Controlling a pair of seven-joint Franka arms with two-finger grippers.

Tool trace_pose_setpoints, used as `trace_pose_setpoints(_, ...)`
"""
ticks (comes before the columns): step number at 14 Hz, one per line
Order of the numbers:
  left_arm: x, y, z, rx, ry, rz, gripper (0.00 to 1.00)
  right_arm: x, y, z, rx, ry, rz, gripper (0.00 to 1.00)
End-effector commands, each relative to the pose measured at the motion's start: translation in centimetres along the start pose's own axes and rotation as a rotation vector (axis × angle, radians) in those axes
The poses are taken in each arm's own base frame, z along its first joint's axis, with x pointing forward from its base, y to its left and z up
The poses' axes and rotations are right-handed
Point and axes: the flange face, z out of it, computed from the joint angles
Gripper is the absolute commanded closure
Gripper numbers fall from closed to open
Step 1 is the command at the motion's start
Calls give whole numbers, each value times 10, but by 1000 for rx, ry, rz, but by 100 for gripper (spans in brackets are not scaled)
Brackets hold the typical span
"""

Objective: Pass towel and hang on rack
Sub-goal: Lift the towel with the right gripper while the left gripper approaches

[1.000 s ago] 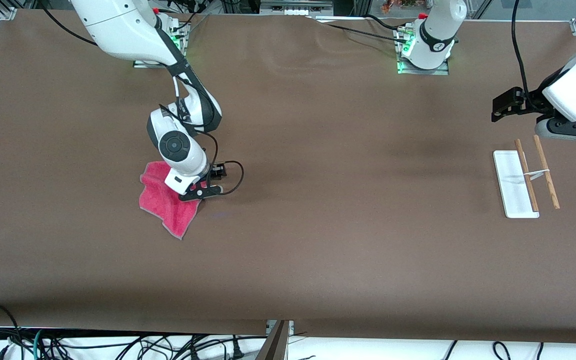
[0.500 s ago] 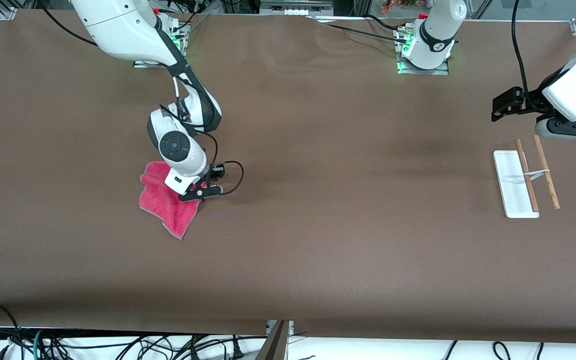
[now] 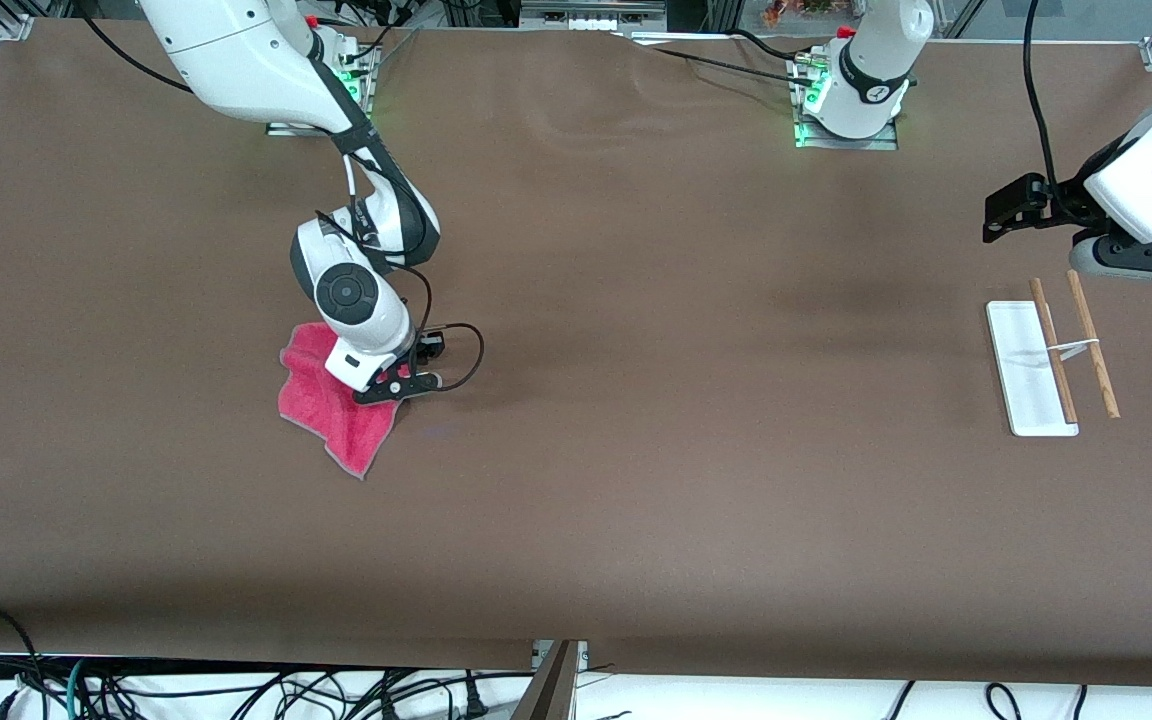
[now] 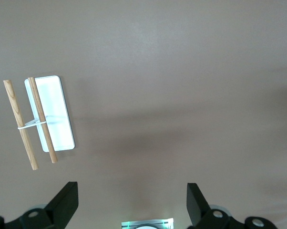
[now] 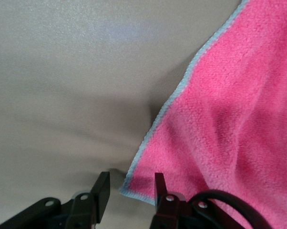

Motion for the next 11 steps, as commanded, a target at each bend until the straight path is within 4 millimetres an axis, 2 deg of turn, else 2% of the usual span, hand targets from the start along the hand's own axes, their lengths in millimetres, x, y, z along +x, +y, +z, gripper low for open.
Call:
trace_pose_setpoints(1,-5,-3,-8,16,1,4,0,-3,0,-2,-12,10,-11,57)
trace_pose_setpoints(2,-5,-3,-8,16,1,4,0,-3,0,-2,-12,10,-11,59)
trace_pose_setpoints(4,-5,-3,-8,16,1,4,0,-3,0,-2,-12,10,-11,75)
trace_pose_setpoints(6,-5,-3,-8,16,1,4,0,-3,0,-2,-12,10,-11,96)
trace_pose_setpoints(7,-5,-3,-8,16,1,4,0,-3,0,-2,-12,10,-11,100)
trace_pose_setpoints(9,-5,-3,-8,16,1,4,0,-2,0,-5,-11,12,-10,100)
trace_pose_setpoints(11,-5,-3,-8,16,1,4,0,2,1,-18,-7,24,-7,100)
